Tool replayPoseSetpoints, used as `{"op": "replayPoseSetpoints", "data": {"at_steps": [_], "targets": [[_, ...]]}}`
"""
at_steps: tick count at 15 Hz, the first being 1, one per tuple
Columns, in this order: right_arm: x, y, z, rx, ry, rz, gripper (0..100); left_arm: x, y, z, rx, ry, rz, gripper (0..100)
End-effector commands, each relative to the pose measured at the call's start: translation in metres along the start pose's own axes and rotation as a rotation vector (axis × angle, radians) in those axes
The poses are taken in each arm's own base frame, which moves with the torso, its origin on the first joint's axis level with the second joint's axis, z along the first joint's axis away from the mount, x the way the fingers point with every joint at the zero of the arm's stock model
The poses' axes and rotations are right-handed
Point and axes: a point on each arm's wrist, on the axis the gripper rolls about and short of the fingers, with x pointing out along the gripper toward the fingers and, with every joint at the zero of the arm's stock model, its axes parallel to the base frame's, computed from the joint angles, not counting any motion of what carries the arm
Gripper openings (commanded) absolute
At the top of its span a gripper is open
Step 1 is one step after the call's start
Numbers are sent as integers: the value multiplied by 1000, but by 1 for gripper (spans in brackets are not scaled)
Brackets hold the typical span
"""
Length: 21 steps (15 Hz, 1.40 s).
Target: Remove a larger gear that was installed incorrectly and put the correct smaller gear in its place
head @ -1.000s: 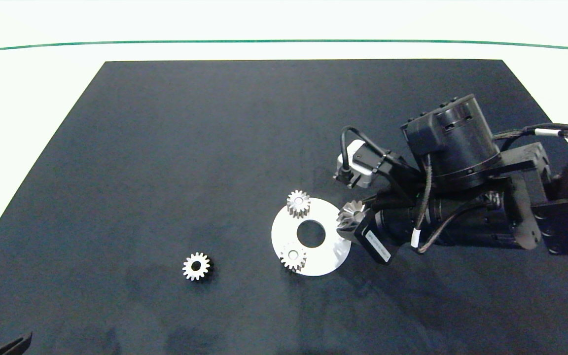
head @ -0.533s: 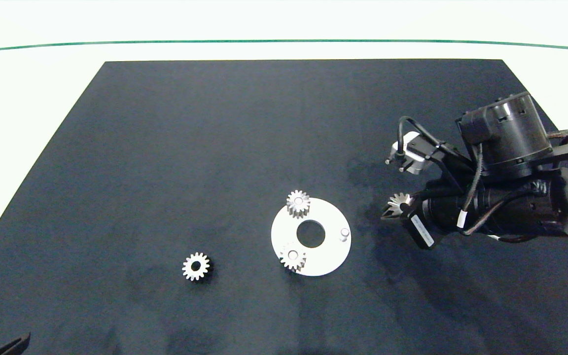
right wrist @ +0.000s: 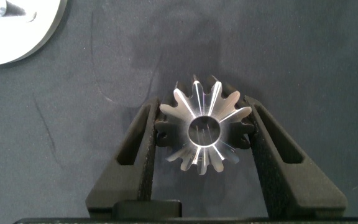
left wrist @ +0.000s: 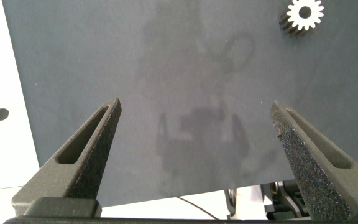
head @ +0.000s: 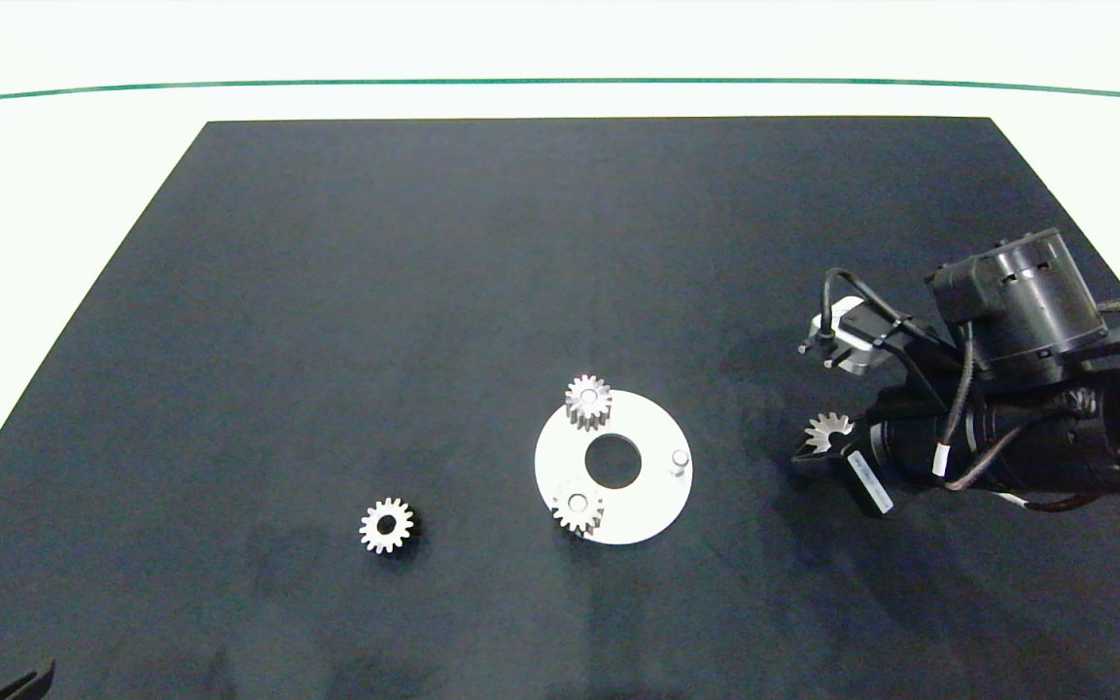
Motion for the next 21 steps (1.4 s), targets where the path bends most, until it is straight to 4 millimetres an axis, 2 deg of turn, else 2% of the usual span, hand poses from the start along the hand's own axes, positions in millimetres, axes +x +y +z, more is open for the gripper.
{"op": "replayPoseSetpoints", "data": {"at_steps": [1,7,8,12,15,21], "targets": [[3,0,-5,0,22,0,28,-1,0,-1,1,-3,0,100],[11,-7,-15,26,23,-26,28,-2,0,-1,0,-10,5,100],[11,-7,-15,28,15,-30,100,-2,0,-1,0,-10,5,100],[7,-7,-14,32,0,-35,100,-3,0,0,1,-15,3,100],[-14,-8,-18,36,-45,-46,100,-5,0,0,8,-30,-15,100],[-82,-18,-25,123,-206,-83,100,6,-5,-2,202,-4,-157,100]]}}
